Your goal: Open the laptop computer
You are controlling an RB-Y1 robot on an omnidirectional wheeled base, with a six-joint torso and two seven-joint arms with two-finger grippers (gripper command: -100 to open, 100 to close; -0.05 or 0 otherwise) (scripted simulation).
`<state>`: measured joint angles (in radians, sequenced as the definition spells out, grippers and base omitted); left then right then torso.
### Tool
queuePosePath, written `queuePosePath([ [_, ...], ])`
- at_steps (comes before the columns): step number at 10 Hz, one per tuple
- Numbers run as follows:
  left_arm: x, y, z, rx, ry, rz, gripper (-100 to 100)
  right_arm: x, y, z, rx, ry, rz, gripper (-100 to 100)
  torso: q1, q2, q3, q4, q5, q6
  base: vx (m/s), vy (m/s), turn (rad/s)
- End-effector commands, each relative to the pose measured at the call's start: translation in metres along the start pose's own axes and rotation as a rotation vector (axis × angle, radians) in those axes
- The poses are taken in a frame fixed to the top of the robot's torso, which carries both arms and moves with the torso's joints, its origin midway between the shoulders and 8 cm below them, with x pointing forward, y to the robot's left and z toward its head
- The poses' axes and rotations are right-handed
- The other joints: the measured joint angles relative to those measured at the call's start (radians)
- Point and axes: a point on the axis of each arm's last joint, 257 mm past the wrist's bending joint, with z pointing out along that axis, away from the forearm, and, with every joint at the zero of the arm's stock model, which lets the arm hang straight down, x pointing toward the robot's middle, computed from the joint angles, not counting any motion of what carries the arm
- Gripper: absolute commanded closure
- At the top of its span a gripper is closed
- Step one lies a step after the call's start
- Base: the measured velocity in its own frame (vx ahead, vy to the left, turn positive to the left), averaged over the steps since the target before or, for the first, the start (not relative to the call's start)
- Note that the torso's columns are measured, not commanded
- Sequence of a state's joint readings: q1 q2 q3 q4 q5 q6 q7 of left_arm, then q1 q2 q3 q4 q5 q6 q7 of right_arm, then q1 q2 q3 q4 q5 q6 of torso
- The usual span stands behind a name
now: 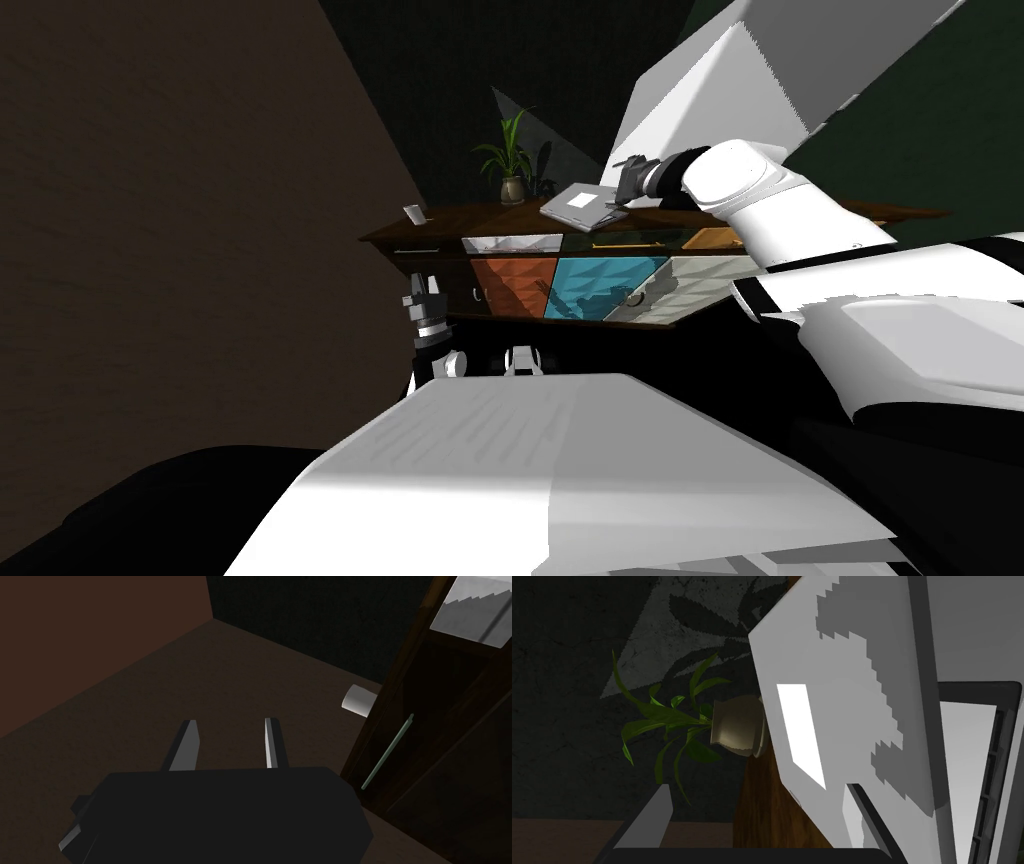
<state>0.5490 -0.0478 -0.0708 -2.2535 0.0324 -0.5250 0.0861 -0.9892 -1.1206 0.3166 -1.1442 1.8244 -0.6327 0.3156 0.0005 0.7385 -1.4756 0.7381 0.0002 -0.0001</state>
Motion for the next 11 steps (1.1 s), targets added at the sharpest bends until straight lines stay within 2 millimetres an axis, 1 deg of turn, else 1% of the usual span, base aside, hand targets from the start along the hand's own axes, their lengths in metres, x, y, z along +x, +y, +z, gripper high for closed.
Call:
queuePosePath([
  [1,0.000,0.000,0.000,0.000,0.000,0.000,0,0.014,-0.013,-0.009,-0.004,0.026,0.004,-100,0.000,0.000,0.000,0.000,0.000,0.001,-0.017,-0.013,0.154],
  [2,0.000,0.000,0.000,0.000,0.000,0.000,0,0.023,-0.022,-0.015,-0.007,0.042,0.006,-100,0.000,0.001,0.000,0.000,0.000,0.000,-0.034,-0.037,0.204],
  [4,0.000,0.000,0.000,0.000,0.000,0.000,0,0.032,-0.030,-0.022,-0.010,0.058,0.010,-100,-0.001,0.000,0.000,0.000,-0.001,0.001,-0.026,-0.029,0.111],
  [5,0.000,0.000,0.000,0.000,0.000,0.000,0,0.040,-0.039,-0.029,-0.013,0.075,0.013,-100,-0.001,-0.001,0.000,0.000,0.000,0.000,-0.023,-0.022,0.150],
  [6,0.000,0.000,0.000,0.000,0.000,0.000,0,0.036,-0.036,-0.024,-0.009,0.066,0.013,-100,0.000,-0.001,-0.001,0.000,0.000,0.000,-0.011,-0.012,0.036],
  [7,0.000,0.000,0.000,0.000,0.000,0.000,0,0.036,-0.036,-0.024,-0.011,0.067,0.012,0,0.000,-0.002,-0.001,-0.001,0.000,0.001,0.000,0.000,0.000],
  [11,0.000,0.000,0.000,0.000,0.000,0.000,0,0.036,-0.036,-0.024,-0.011,0.067,0.012,0,0.000,0.000,0.000,0.000,0.000,0.000,0.000,0.000,0.000],
])
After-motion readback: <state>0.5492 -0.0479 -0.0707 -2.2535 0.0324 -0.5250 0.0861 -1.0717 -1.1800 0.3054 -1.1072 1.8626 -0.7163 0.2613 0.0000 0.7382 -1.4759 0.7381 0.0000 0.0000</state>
